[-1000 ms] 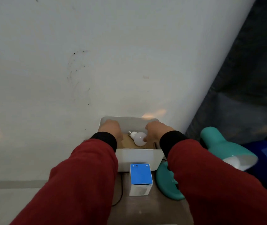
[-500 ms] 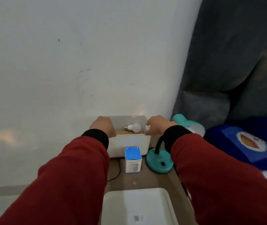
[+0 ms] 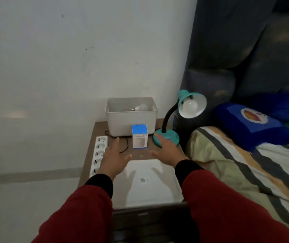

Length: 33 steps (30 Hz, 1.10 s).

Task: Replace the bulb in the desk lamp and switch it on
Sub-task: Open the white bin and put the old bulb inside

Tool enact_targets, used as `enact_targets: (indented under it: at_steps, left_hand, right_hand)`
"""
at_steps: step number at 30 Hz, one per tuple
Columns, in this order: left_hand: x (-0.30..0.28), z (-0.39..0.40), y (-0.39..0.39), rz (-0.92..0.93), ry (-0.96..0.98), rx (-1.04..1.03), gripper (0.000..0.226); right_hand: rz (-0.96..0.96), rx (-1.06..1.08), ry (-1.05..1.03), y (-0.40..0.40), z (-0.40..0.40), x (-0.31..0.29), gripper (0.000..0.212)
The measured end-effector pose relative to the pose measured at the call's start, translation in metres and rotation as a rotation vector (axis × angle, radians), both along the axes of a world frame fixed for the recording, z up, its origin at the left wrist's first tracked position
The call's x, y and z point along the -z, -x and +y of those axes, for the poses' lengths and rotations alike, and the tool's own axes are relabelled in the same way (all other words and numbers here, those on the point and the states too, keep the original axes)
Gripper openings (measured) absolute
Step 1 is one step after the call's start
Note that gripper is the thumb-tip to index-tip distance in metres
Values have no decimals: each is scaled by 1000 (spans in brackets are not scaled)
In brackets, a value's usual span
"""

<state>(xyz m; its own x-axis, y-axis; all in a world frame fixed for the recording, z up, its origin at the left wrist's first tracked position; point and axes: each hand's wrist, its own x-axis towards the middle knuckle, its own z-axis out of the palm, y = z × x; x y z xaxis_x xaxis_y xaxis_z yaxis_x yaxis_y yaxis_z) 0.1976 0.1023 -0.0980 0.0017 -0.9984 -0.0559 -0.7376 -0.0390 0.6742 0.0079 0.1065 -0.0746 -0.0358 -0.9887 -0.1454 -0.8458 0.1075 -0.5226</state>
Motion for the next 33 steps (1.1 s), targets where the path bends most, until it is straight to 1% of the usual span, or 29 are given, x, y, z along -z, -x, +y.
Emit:
enact_targets:
  at_steps: [4,7,11,16,21,26,30,33]
  left_hand:
    - [53,21,0,-8,-84,-2,87]
    - [77,28,2,-74,-177,-7,89]
    - [92,32,2,-130,-294,-12,95]
    - [96,27,3,-201,-307,-21,97]
    - [97,25,-1,-173,-264,-74,100]
    - [86,17,-1,-162,-179,-91,100]
    - [54,-3,-8,-156,-85,-94,100]
    - [19,-29,-23,-172,40,-79,99]
  right_hand:
    - [-5,44,-12,3,24,48,79]
    - [41,125,-112,5,34,79,82]
    - [80,194,-224,11,41,96,80]
    - [89,217,-245,11,37,102,83]
    - [54,241,-210,13,34,100,84]
    - [-77,268,-101,15,29,84,79]
    - [-27,226,19,15,17,56,73]
    - [-54,207,84,9,-5,33,74]
